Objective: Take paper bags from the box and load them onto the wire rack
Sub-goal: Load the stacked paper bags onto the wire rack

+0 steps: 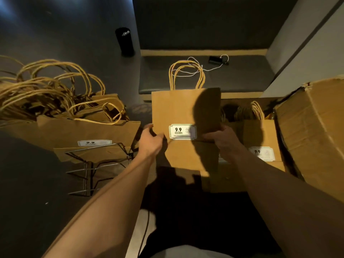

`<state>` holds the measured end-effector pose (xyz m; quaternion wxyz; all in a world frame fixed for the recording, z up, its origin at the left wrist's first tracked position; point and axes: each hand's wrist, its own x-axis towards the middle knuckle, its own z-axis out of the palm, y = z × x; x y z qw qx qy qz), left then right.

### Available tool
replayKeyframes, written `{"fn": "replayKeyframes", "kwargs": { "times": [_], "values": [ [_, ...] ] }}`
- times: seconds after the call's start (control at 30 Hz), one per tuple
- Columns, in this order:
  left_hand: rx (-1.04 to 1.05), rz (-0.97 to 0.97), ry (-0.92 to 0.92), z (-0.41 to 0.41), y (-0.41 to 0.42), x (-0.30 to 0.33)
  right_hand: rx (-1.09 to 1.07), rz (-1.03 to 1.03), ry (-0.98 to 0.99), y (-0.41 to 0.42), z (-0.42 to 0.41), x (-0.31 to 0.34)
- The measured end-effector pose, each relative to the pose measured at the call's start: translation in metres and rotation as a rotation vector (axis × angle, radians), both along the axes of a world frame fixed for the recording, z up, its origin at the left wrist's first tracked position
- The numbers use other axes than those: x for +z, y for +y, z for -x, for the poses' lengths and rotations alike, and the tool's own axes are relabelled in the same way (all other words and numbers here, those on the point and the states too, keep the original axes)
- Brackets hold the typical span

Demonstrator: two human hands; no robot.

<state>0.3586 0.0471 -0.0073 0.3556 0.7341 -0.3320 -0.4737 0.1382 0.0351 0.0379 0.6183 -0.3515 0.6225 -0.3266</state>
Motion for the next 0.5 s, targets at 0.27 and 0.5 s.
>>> {"fn": "replayKeyframes", "kwargs": {
  "times": [0.27,0.5],
  "values": [
    [0.017,0.300,0.003,-0.010,0.005,0.053,-0.019,0.076,-0.088,-0.002,0.002,0.040],
    [0.067,0.290,0.241,-0.020,0.029,0.083,-0.104,0.127,-0.131,-0.001,0.001,0.064]
  ]
}}
